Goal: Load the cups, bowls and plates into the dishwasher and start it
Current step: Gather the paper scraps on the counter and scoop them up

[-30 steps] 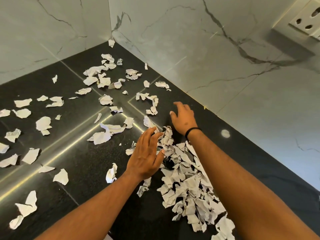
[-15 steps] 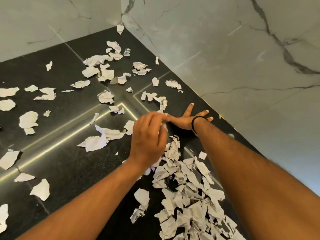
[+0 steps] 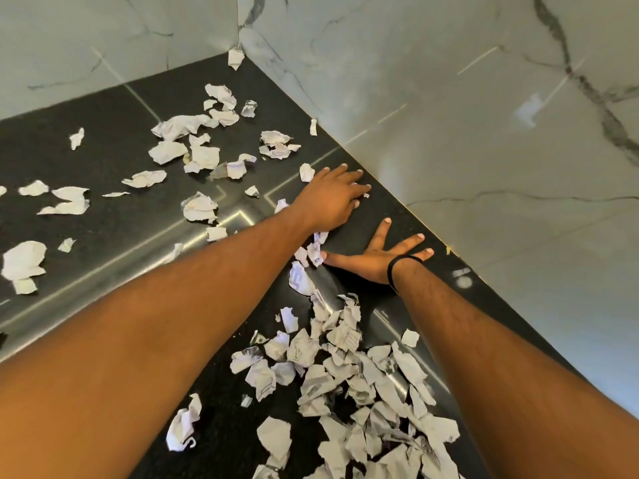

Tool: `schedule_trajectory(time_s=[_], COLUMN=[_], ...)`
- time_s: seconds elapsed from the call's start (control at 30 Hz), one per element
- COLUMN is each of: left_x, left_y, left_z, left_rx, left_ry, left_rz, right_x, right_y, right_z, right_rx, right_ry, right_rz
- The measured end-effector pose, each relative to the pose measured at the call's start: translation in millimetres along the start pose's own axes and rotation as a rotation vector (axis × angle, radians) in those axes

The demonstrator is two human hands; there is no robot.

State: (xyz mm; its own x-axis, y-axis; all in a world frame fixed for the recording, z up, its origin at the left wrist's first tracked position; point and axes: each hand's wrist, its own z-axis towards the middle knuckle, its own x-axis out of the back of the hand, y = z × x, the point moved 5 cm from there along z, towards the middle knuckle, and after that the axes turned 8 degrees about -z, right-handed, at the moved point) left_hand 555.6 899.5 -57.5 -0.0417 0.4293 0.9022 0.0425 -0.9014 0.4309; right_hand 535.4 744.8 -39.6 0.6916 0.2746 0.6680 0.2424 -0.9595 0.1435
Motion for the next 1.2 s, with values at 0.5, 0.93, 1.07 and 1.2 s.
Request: schedule_trajectory(time_s=[0.5, 0.93, 1.07, 1.2], left_x=[37.0, 33.6, 11.1, 6.5], left_y=[20.1, -69.6, -23.4, 6.7], left_z=[-114.2, -16.5, -58.9, -101.8], left_rx=[0.118, 0.342, 0.217, 0.212], left_ry=[0.228, 0.062, 0.077, -0.009], left_rz=[-0.45, 0.002, -0.037, -0.127], right_x=[-0.3, 2.0, 2.7, 0.3], right_y=[3.9, 3.6, 3.2, 2.2], right_z=[2.5, 1.3, 3.0, 3.3], right_rx=[0.06, 0.067, 0.061, 0.061], right_ry=[-0.006, -0.029, -0.023, 0.006], right_rz=[-0.004, 0.011, 0.018, -0.011])
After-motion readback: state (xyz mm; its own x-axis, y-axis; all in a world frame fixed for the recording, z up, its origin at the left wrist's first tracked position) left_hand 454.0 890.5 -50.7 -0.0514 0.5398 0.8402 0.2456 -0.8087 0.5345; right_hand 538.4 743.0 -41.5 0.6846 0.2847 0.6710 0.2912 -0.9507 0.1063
